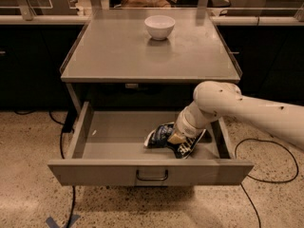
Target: Pick blue chip bag from top drawer and place on counter
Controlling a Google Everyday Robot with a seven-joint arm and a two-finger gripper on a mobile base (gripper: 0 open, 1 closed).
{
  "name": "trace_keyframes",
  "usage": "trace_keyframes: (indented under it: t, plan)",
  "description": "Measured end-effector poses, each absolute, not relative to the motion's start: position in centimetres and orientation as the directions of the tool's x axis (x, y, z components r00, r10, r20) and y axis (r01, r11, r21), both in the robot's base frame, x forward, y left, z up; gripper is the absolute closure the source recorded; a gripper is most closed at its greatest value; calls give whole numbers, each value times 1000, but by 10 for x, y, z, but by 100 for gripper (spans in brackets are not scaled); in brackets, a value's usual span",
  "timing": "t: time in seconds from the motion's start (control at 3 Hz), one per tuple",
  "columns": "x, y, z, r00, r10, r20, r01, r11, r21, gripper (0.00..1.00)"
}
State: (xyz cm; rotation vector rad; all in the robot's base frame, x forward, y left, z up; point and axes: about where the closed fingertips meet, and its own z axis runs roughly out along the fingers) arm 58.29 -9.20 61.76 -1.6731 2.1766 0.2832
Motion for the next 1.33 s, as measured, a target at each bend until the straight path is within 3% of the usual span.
trace_keyframes:
  t: [1.33]
  plan:
    - [567,-80,687,-143,-895,-422,-978,194,-81,100]
